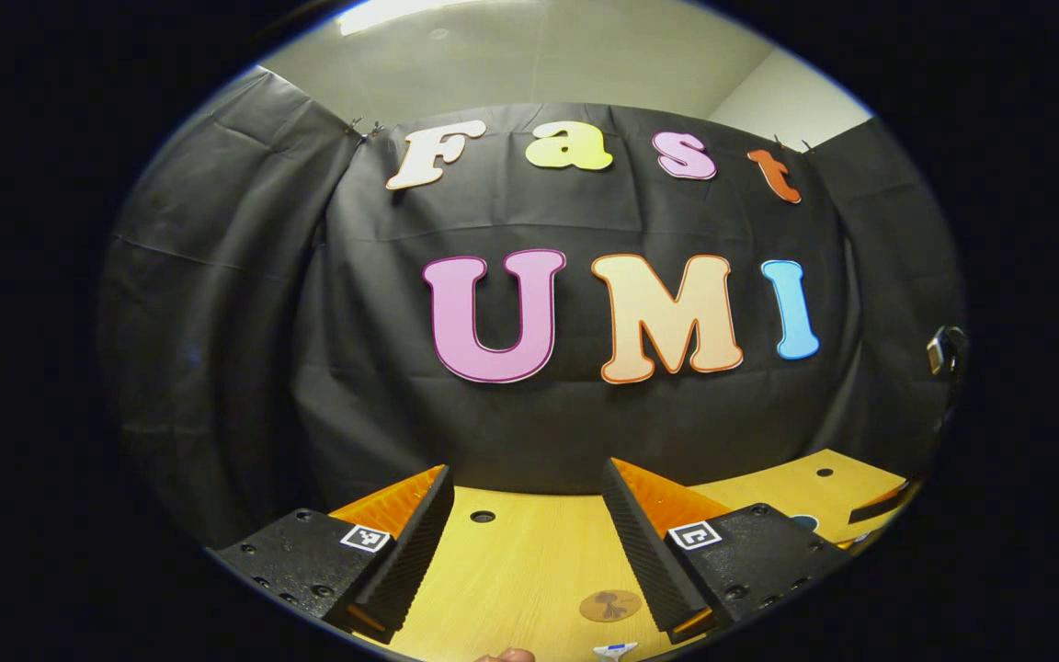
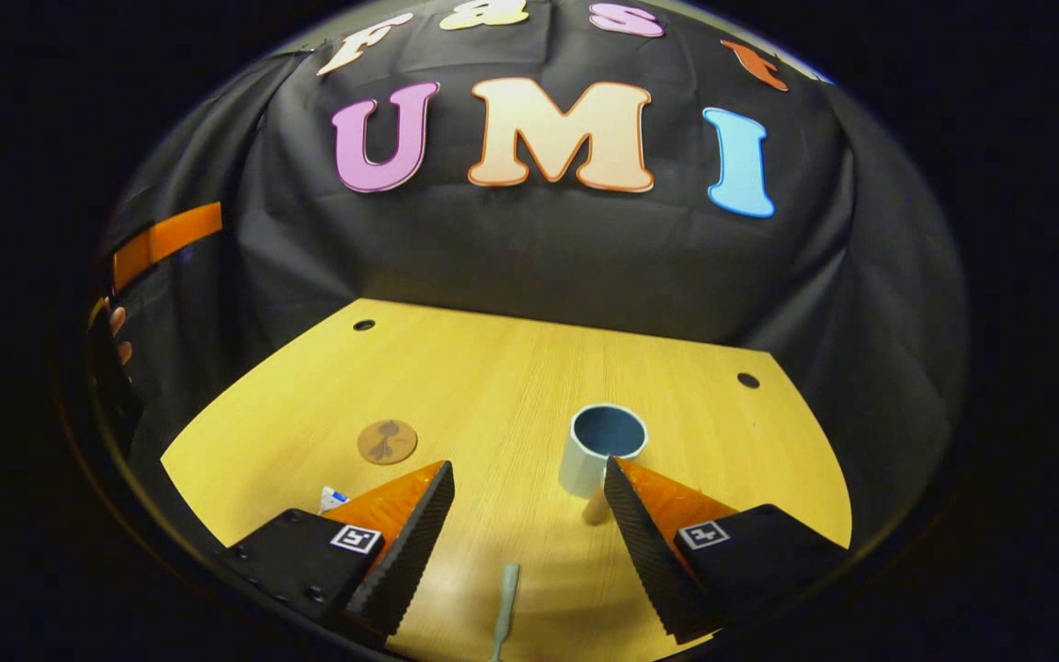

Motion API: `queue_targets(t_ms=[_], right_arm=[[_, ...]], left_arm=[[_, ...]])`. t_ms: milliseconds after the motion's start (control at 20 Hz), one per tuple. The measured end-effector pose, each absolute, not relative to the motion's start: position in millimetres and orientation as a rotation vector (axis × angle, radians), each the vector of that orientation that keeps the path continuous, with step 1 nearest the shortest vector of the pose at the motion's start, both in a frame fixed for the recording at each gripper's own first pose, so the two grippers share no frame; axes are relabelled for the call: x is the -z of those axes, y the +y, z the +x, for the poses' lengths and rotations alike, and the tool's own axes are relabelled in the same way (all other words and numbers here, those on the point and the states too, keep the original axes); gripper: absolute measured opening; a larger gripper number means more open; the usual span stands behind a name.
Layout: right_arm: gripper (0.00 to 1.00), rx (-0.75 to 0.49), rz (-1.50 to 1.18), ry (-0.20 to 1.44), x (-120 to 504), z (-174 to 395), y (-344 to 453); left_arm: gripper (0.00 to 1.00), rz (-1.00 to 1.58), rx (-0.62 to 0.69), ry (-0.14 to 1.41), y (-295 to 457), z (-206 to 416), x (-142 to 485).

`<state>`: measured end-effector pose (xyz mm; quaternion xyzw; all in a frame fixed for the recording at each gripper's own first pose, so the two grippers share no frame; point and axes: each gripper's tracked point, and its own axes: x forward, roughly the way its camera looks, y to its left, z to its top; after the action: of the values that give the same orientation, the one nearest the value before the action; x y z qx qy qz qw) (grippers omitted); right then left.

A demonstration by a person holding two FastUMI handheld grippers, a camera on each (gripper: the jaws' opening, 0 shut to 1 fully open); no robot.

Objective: Put the toothbrush and toothpaste on the desktop into the cup, then pick up the cup and place it on the coaster on the desktop.

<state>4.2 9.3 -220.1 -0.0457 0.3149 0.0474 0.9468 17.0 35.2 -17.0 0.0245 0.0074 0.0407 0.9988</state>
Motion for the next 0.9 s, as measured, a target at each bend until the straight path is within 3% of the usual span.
queue_targets(t_ms=[900], right_arm=[[1.00, -0.109, -0.153, 1.289, 366.1, -87.0, -9.6]], left_arm=[[0.93, 0.057, -0.105, 0.063, 49.6, 4.7, 38.5]])
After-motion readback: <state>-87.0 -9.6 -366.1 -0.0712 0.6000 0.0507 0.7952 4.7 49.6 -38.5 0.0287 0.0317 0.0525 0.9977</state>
